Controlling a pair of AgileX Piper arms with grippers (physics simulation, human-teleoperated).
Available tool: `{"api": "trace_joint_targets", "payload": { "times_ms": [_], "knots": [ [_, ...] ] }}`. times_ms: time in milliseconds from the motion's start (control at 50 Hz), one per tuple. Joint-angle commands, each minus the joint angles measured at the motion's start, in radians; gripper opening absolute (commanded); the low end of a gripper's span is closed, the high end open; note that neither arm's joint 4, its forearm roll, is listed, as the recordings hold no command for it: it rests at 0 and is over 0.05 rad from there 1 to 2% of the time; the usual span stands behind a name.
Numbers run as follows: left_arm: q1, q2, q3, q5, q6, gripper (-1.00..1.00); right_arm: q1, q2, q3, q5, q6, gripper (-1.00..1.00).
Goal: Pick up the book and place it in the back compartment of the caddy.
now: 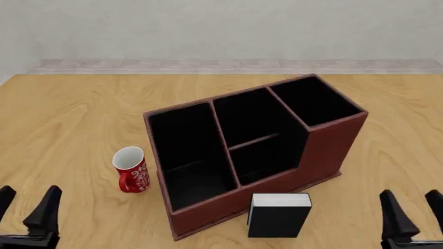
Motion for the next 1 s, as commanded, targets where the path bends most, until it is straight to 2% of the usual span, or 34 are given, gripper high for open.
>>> {"api": "trace_joint_targets", "payload": {
  "times_ms": [20, 40, 60, 120, 140, 160, 180, 260, 340, 380, 440, 460, 520, 540, 580, 640, 720, 760, 780, 840, 900, 1000],
  "knots": [
    [-0.023, -0.033, -0.004, -0.042, -0.018, 1.00, 0.000, 0.005, -0.003, 0.001, 0.003, 1.00],
    [-0.053, -0.018, -0.031, -0.034, -0.025, 1.00, 0.000, 0.002, -0.004, 0.000, -0.003, 1.00],
    [-0.075, -0.009, -0.049, -0.028, 0.002, 1.00, 0.001, 0.001, -0.004, -0.002, -0.007, 1.00],
    [-0.069, 0.025, -0.103, -0.023, -0.028, 1.00, 0.000, 0.003, -0.003, 0.004, 0.004, 1.00],
    [-0.115, 0.031, -0.132, -0.018, -0.015, 1.00, 0.001, 0.001, -0.003, -0.004, -0.008, 1.00],
    [-0.115, 0.031, -0.132, -0.017, -0.015, 1.00, 0.001, 0.001, -0.003, -0.003, -0.008, 1.00],
    [-0.127, 0.034, -0.139, -0.022, 0.018, 1.00, 0.001, 0.001, -0.003, -0.002, -0.006, 1.00],
    [-0.137, 0.066, -0.204, 0.020, -0.036, 1.00, 0.000, 0.003, -0.002, 0.000, 0.000, 1.00],
    [-0.204, 0.064, -0.224, 0.037, 0.018, 1.00, 0.000, 0.002, -0.003, 0.001, -0.001, 1.00],
    [-0.212, 0.087, -0.262, 0.048, -0.008, 1.00, 0.000, 0.003, -0.004, 0.003, 0.002, 1.00],
    [-0.268, 0.109, -0.303, 0.070, 0.038, 1.00, 0.001, 0.001, -0.003, -0.002, -0.006, 1.00],
    [-0.281, 0.111, -0.320, 0.083, 0.030, 1.00, 0.000, 0.002, -0.003, 0.000, -0.002, 1.00],
    [-0.331, 0.145, -0.344, 0.076, 0.025, 1.00, 0.000, 0.003, -0.002, -0.002, -0.003, 1.00],
    [-0.352, 0.168, -0.355, 0.070, -0.019, 1.00, 0.001, 0.001, -0.003, -0.003, -0.007, 1.00],
    [-0.378, 0.195, -0.363, 0.053, -0.034, 1.00, 0.000, 0.003, -0.003, 0.000, -0.002, 1.00],
    [-0.390, 0.222, -0.387, 0.045, -0.017, 1.00, 0.000, 0.006, -0.002, -0.002, 0.002, 1.00],
    [-0.447, 0.263, -0.431, 0.050, 0.017, 1.00, 0.000, 0.003, -0.002, -0.002, -0.003, 1.00],
    [-0.448, 0.282, -0.459, 0.056, -0.010, 1.00, 0.000, 0.007, -0.002, -0.003, 0.002, 1.00],
    [-0.458, 0.296, -0.465, 0.055, 0.003, 1.00, 0.000, 0.006, -0.001, -0.004, -0.001, 1.00],
    [-0.583, 0.370, -0.491, 0.059, 0.086, 1.00, 0.000, 0.004, -0.003, -0.003, -0.003, 1.00],
    [-0.620, 0.404, -0.523, 0.072, 0.081, 1.00, 0.000, 0.007, -0.002, -0.003, 0.001, 1.00],
    [-0.750, 0.504, -0.622, 0.107, 0.104, 1.00, 0.000, 0.006, -0.003, -0.002, 0.001, 1.00]
  ]
}}
